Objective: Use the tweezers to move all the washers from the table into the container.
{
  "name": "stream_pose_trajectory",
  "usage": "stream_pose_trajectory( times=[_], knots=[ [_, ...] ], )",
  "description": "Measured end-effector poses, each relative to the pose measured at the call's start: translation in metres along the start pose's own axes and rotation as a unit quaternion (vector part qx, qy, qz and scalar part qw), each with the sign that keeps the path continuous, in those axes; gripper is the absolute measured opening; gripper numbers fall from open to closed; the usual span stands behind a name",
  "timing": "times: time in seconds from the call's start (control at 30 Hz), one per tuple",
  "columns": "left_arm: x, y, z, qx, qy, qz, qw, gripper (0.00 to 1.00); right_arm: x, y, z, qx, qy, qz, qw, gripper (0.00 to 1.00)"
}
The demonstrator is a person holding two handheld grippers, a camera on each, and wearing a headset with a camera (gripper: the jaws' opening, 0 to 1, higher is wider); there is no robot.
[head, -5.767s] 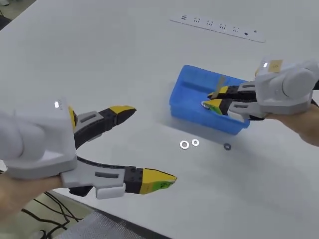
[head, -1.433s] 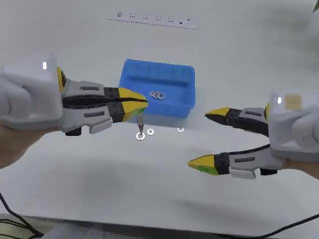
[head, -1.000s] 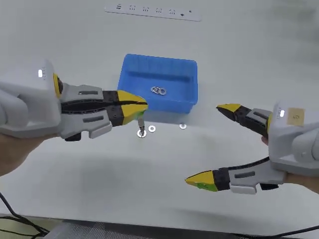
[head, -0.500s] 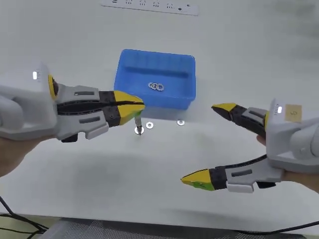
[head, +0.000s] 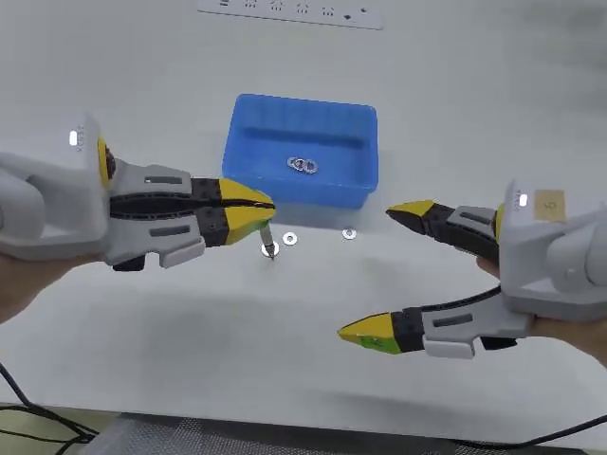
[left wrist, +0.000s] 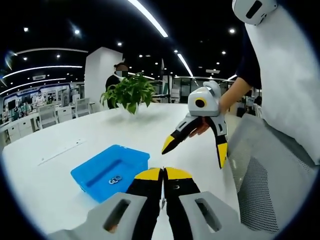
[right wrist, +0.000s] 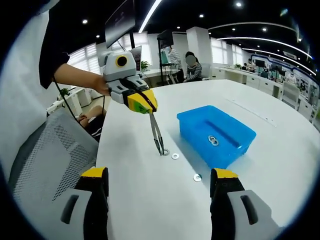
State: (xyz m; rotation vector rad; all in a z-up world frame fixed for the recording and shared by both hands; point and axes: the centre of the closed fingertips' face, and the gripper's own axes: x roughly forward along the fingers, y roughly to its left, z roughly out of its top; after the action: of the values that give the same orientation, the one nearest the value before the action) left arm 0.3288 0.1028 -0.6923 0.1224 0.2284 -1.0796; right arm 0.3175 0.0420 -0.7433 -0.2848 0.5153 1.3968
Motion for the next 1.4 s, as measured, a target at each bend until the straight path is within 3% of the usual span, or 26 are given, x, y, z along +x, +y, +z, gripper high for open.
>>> stream_pose_trajectory(
  times=[0.17,0.23,0.37,0.57,0.83,1.2,1.4],
  knots=[
    [0.003,-0.002,0.0,0.003,0.012,-0.002,0.9999,0.04,0.013,0.002,0.011,-0.013,-0.003,0.02,0.9997,0.72],
    [0.002,-0.003,0.0,0.005,0.019,-0.004,0.9998,0.04,0.023,0.007,0.017,-0.03,0.002,0.041,0.9987,0.66],
    [0.004,-0.006,0.0,0.006,0.027,-0.008,0.9996,0.05,0.04,0.009,0.019,-0.063,0.017,0.056,0.9963,0.48],
    [0.005,-0.009,-0.001,0.005,0.033,-0.012,0.9994,0.05,0.064,0.01,0.02,-0.08,0.03,0.073,0.9937,0.31],
    [0.004,-0.012,-0.002,0.004,0.038,-0.015,0.9992,0.05,0.081,0.006,0.013,-0.077,0.047,0.093,0.9916,0.2],
    [0.006,-0.013,-0.003,0.003,0.04,-0.016,0.9991,0.05,0.089,0.011,0.018,-0.14,0.052,0.108,0.9828,0.11],
    [0.005,-0.012,-0.004,0.015,0.046,0.0,0.9988,0.05,0.089,0.01,0.018,-0.156,0.048,0.099,0.9817,0.1]
  ],
)
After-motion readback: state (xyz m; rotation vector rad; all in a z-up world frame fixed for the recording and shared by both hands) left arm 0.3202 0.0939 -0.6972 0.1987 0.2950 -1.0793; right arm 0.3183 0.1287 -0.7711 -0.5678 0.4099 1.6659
